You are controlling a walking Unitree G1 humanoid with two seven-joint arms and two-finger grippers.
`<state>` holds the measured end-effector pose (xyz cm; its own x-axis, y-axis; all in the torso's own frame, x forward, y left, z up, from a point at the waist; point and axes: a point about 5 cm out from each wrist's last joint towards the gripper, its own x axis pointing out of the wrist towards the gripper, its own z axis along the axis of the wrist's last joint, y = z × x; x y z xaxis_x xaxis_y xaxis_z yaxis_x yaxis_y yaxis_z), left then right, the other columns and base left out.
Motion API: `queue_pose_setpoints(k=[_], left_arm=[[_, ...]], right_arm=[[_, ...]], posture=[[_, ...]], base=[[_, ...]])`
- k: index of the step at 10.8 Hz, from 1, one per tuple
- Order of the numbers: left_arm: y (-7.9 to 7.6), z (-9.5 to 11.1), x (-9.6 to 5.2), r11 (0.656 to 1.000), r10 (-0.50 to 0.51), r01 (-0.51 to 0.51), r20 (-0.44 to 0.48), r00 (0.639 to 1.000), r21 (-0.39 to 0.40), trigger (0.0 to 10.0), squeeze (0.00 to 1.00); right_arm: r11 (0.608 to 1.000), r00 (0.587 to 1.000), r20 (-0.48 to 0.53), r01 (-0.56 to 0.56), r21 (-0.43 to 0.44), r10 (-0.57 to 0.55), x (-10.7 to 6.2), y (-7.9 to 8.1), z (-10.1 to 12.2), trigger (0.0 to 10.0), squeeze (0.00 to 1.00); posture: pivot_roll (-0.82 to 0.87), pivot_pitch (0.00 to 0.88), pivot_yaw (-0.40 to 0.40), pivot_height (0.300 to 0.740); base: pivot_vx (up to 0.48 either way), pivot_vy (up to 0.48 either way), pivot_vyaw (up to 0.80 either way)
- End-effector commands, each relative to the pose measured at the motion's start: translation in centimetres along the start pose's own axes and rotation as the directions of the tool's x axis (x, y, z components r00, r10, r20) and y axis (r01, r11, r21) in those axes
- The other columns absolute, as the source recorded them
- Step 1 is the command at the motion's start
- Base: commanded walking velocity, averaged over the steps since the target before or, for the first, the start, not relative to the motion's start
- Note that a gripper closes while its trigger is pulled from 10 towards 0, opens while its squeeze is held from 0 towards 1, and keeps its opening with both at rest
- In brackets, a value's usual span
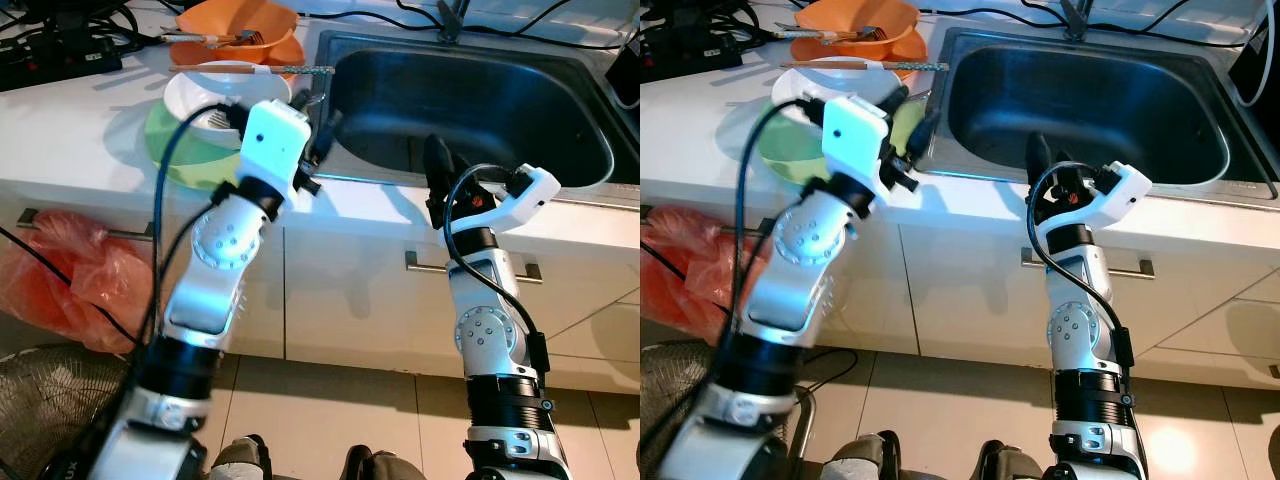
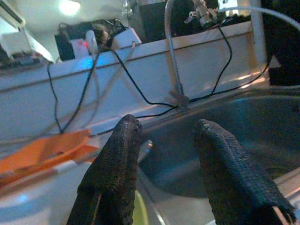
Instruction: Kitchen organization
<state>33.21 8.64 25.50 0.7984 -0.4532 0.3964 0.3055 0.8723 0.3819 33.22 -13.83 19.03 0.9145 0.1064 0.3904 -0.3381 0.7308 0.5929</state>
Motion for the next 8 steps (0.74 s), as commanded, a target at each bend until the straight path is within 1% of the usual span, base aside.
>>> queue_pose_setpoints(k=[1, 3, 4, 6, 8], left_arm=[[-0.2, 0.2, 0.5, 0.998, -0.011, 0.011, 0.009, 1.000, 0.069, 10.0, 0.00], [0.0, -0.1, 1.0, 0.982, -0.026, 0.029, -0.018, 1.000, 0.188, 10.0, 0.00], [0.1, -0.5, 1.3, 0.965, -0.030, 0.039, -0.040, 0.999, 0.260, 10.0, 0.00], [-0.3, -1.0, 1.8, 0.946, -0.053, 0.072, -0.068, 0.996, 0.315, 10.0, 0.00], [-0.5, -1.2, 2.5, 0.925, -0.055, 0.078, -0.072, 0.996, 0.372, 10.0, 0.00]], right_arm=[[1.000, 1.000, 0.006, -0.010, 0.012, 0.009, 0.0, 0.3, 0.2, 10.0, 0.00], [0.999, 1.000, 0.002, -0.019, 0.030, 0.019, 0.1, 0.6, 0.0, 10.0, 0.00], [0.999, 1.000, -0.001, -0.023, 0.034, 0.023, 0.2, 0.8, -0.2, 10.0, 0.00], [0.999, 1.000, -0.005, -0.026, 0.043, 0.026, 0.2, 1.0, -0.3, 10.0, 0.00], [0.999, 1.000, -0.005, -0.028, 0.045, 0.029, 0.3, 1.2, -0.4, 10.0, 0.00]], posture=[[0.13, 0.153, -0.049, 0.740], [0.13, 0.157, -0.049, 0.740], [0.13, 0.158, -0.047, 0.740], [0.12, 0.161, -0.048, 0.740], [0.12, 0.161, -0.048, 0.740]], base=[[0.000, 0.000, 0.00], [0.000, 0.000, 0.00], [0.000, 0.000, 0.00], [0.000, 0.000, 0.00], [0.000, 0.000, 0.00]])
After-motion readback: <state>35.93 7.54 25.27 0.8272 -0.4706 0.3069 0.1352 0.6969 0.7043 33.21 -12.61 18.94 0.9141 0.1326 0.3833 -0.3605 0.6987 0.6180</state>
